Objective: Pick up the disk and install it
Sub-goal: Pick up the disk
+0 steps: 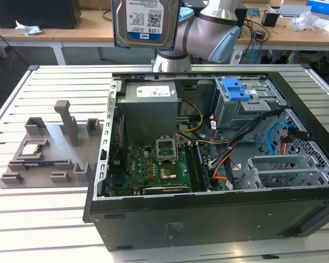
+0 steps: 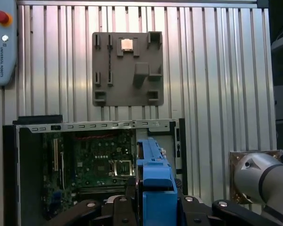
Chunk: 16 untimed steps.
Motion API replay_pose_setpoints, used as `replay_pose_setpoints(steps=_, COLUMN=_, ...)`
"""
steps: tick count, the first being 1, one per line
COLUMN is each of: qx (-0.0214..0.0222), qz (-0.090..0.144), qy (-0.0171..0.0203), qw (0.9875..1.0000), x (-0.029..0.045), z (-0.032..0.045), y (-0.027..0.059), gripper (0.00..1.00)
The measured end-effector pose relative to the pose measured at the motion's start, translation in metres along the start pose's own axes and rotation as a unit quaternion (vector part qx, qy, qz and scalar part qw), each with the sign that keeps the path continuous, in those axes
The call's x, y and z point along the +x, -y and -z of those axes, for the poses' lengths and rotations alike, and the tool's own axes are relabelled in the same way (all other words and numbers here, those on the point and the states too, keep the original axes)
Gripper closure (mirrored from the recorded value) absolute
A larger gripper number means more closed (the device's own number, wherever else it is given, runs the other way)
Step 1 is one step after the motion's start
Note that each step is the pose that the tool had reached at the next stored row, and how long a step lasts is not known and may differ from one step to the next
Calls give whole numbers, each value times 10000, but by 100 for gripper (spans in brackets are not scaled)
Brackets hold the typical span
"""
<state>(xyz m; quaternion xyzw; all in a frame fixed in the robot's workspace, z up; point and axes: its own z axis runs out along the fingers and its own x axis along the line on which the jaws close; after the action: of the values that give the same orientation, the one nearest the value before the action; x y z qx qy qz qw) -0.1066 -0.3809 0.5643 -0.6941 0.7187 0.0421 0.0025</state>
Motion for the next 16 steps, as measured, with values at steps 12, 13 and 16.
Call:
replay_pose_setpoints(steps=12, qx=-5, qz=0, qy=-2, qw=10000, x=-5, z=-286, y=714, gripper=63)
replay_pose_setpoints(steps=13, qx=-5, qz=0, qy=-2, qw=10000, x=-5, z=-316, y=767, gripper=63)
replay_pose_setpoints(steps=16, qx=-6, qz=0, qy=-2, qw=10000, x=-4, z=-383, y=876, gripper=63)
